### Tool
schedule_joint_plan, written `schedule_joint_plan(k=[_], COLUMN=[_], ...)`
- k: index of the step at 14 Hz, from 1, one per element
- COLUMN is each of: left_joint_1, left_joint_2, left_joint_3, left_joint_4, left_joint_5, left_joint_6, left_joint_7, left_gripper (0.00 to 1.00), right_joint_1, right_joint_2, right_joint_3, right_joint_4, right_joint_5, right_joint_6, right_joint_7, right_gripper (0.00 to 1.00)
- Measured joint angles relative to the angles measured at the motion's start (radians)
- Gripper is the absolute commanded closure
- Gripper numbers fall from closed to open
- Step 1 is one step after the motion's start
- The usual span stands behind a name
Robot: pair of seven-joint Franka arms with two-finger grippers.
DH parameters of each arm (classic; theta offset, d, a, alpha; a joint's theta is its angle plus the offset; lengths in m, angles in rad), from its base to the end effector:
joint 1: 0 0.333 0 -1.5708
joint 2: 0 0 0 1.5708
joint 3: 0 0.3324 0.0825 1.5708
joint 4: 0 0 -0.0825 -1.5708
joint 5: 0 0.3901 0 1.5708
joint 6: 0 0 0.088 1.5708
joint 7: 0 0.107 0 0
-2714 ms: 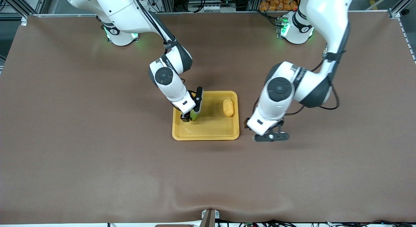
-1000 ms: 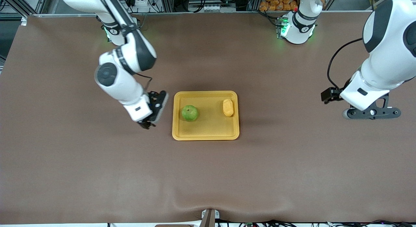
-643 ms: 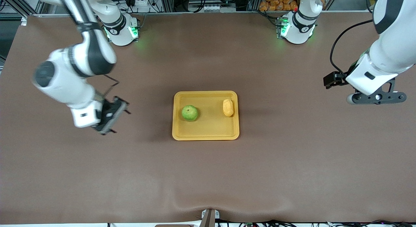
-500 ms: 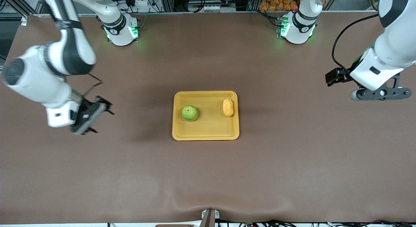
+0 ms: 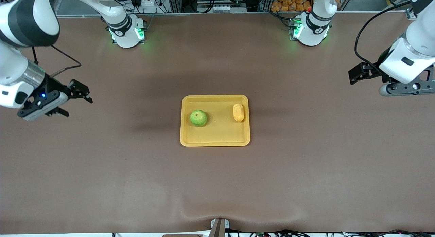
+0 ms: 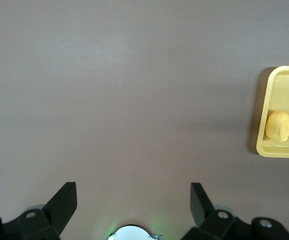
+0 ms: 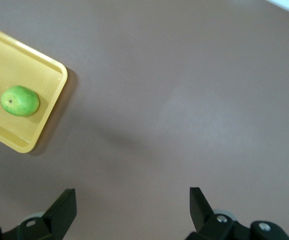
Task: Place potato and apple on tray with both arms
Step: 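Open the right gripper and withdraw it from the tray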
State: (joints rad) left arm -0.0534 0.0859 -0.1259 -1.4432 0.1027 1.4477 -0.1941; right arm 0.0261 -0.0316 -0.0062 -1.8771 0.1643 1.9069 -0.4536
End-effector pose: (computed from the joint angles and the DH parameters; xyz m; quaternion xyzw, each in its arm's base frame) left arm 0.5694 -0.0873 0.6428 -0.9981 -0.0116 0.0311 0.0525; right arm 0.5641 0.0230 0.5410 -0.9742 -0.2097 -0.0467 0.0699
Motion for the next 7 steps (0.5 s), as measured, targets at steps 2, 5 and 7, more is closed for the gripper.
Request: schedule_joint_plan(k=[2,5,7], left_joint_1=[0.02,0.024,0.017], left_joint_2=[0.0,-0.023,-0.064], left_joint_3=[0.0,0.002,0.005], left_joint_4=[-0.008,-0.057,-0.107], left_joint_5=[-0.022,-0.033,-0.035], left_joint_6=[-0.001,0.007,0.023], left_joint_7=[0.001,0.001,0.001], left_gripper=[0.0,0.0,0.0], right_joint_1=[-0.002,-0.008,-0.008], right_joint_2=[-0.02,-0.023,-0.024], right_joint_3=[-0.005,-0.022,-0.024], right_joint_4=[0.033,0.181,0.27], right_joint_5=[-0.014,-0.043,-0.085], right_joint_6=[-0.093,-0.31,-0.412], right_joint_7=[0.152,0.353,0.435], right_gripper=[0.0,0.0,0.0])
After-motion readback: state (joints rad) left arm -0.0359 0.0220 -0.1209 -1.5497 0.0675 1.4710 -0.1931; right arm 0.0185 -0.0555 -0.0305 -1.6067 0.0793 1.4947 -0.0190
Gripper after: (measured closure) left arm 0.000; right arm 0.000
